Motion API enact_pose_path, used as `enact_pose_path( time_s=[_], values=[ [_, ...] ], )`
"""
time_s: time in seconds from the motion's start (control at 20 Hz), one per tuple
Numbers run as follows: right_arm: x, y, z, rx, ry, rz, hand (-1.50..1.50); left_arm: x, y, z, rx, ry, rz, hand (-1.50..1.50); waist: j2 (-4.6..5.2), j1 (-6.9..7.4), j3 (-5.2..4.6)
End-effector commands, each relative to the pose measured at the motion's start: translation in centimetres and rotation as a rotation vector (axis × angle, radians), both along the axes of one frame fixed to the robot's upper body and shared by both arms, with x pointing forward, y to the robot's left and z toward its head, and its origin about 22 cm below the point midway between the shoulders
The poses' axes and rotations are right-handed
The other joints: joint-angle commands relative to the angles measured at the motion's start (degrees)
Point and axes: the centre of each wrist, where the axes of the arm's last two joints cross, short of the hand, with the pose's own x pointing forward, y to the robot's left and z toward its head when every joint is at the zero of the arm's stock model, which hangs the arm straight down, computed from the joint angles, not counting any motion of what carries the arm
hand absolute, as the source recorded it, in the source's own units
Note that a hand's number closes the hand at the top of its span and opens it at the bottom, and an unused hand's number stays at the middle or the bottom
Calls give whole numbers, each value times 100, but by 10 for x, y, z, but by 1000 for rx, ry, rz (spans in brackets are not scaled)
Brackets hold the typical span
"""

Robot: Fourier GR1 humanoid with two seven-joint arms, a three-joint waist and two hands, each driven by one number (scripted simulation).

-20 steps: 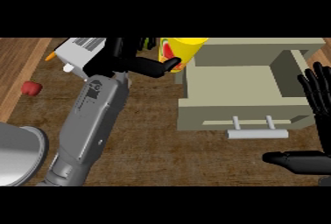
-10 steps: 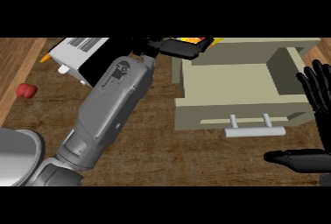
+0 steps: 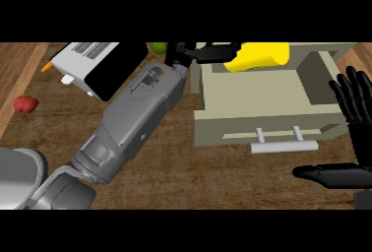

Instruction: Pick up the cup, place it into the drawer and close the drawer

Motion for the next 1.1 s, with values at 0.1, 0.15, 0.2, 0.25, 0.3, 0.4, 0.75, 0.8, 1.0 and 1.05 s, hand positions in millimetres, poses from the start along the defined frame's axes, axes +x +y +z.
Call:
enact_pose_path(
  time_s=[0.1, 0.15, 0.2, 0.25, 0.3, 0.4, 0.75, 0.8, 1.0, 1.05],
  values=[
    [-7, -16, -5, 2, 4, 8, -150, -2, -7, -13, 57, 46, 15, 150, 8, -91, 3],
    [5, -3, 0, 0, 8, 11, -150, -3, -9, -18, 94, 44, 31, 150, 33, -160, 3],
    [0, 9, -12, -5, -7, 12, -150, 1, 1, -29, 137, 53, 38, 150, 25, -33, 2],
    [3, -2, 10, -13, -7, 44, -150, 2, -8, -15, 156, 43, 65, 150, 53, -234, 3],
    [-2, 4, 0, -6, -14, 5, -150, 2, -12, -10, 190, 58, 34, 150, 32, -145, 3],
    [4, 16, 5, -3, -12, 29, -150, -3, -3, -38, 221, 76, 49, 150, 53, -200, 2],
    [8, 5, -1, -10, -24, 38, -150, -10, -20, -31, 356, 100, 59, -150, 66, -260, 7],
    [11, 3, 1, -5, -23, 46, -150, -17, -17, -50, 361, 86, 89, -150, 80, -325, 7],
    [3, -2, 15, -18, -26, 64, -150, -14, -24, -33, 319, 54, 97, -150, 64, -301, 1],
    [10, -1, 8, 17, -7, 62, -150, -21, -28, -36, 290, 49, 83, -150, 42, -191, 1]
  ],
)
